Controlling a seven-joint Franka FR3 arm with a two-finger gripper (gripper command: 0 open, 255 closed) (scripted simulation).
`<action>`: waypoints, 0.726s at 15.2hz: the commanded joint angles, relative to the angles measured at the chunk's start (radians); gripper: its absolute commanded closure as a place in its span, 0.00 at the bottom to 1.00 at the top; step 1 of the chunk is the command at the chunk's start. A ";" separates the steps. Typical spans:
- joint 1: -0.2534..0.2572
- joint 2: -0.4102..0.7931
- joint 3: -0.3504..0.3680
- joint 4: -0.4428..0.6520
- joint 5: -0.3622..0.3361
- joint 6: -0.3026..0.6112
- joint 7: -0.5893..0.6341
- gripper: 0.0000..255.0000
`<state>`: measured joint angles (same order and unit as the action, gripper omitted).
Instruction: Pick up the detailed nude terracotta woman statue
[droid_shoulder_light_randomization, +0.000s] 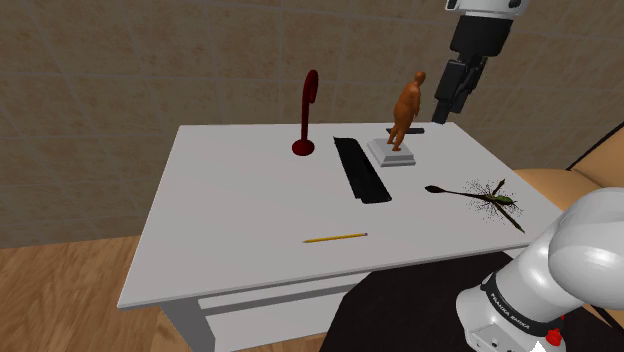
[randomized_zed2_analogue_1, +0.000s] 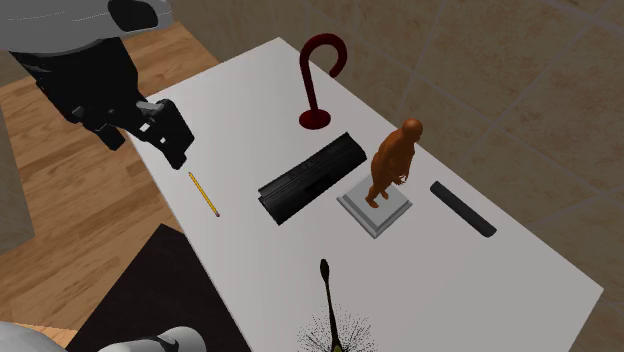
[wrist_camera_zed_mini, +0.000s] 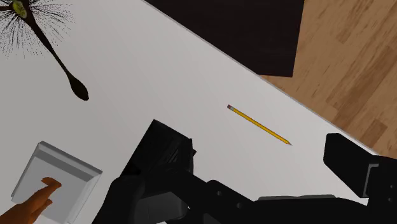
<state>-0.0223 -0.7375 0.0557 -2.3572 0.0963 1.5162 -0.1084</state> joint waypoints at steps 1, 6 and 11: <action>0.000 0.000 0.000 0.000 0.000 0.000 0.000 0.00; -0.037 0.126 -0.091 0.074 -0.043 0.052 -0.094 0.00; -0.066 0.269 -0.176 0.176 -0.062 0.092 -0.187 0.00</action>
<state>-0.0800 -0.4910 -0.0990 -2.1923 0.0401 1.5971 -0.2707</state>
